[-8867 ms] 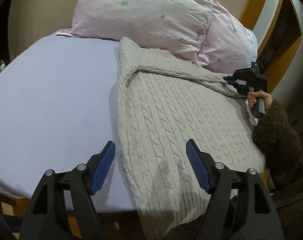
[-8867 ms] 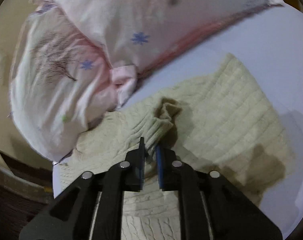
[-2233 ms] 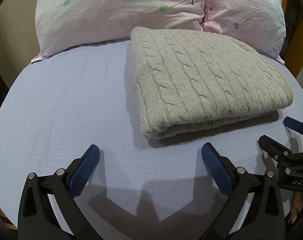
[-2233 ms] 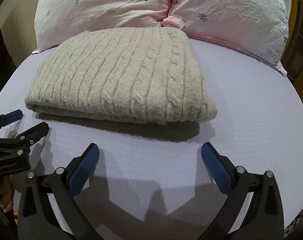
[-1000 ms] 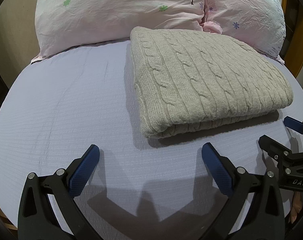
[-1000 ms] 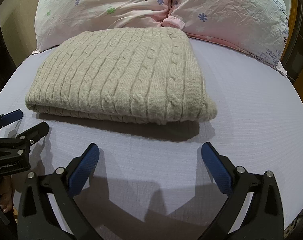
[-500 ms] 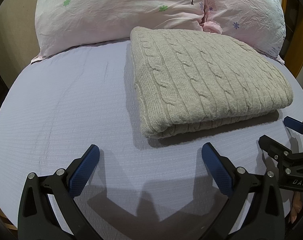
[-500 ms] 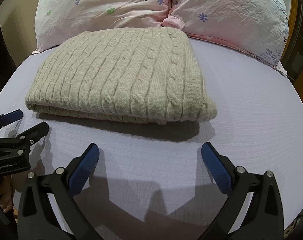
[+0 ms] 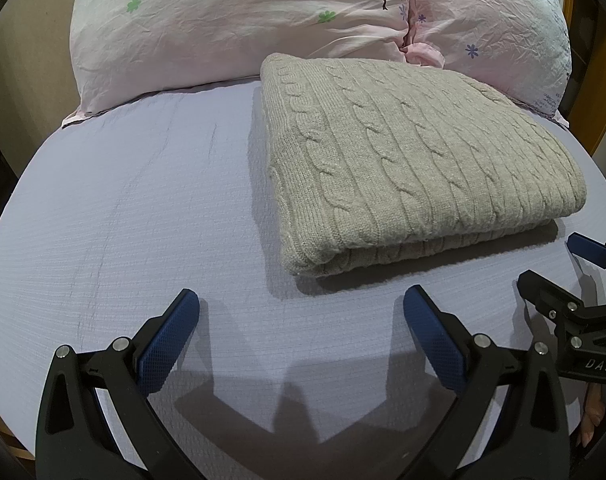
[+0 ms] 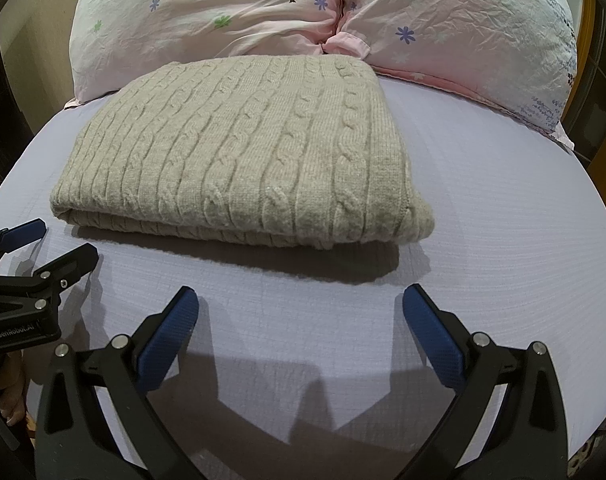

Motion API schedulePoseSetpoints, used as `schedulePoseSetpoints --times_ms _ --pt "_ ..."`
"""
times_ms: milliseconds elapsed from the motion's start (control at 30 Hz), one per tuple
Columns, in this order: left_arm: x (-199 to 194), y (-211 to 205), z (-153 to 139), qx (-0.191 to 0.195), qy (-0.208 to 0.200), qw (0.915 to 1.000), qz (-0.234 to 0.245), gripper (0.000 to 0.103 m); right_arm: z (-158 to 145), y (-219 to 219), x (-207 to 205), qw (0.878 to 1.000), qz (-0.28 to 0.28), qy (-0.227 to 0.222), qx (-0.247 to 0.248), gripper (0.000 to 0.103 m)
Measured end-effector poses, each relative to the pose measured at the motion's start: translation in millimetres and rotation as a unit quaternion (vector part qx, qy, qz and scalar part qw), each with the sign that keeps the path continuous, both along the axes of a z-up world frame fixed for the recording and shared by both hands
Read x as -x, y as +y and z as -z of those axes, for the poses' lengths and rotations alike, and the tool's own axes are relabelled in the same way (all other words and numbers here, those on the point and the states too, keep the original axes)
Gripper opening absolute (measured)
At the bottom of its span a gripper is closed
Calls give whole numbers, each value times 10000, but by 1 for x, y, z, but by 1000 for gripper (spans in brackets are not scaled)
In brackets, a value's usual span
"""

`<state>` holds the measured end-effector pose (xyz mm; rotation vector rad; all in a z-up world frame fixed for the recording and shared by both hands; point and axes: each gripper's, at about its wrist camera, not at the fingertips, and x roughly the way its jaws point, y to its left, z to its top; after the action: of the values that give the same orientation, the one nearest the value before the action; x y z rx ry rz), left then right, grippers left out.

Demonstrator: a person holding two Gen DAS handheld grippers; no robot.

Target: Fold small clothes

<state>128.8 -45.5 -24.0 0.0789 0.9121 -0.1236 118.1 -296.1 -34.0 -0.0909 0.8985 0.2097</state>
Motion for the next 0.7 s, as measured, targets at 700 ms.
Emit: schedulePoseSetpoints --times_ms 700 --pt "0 0 -1 -5 -15 10000 -10 102 0 0 1 10000 1 -1 -2 101"
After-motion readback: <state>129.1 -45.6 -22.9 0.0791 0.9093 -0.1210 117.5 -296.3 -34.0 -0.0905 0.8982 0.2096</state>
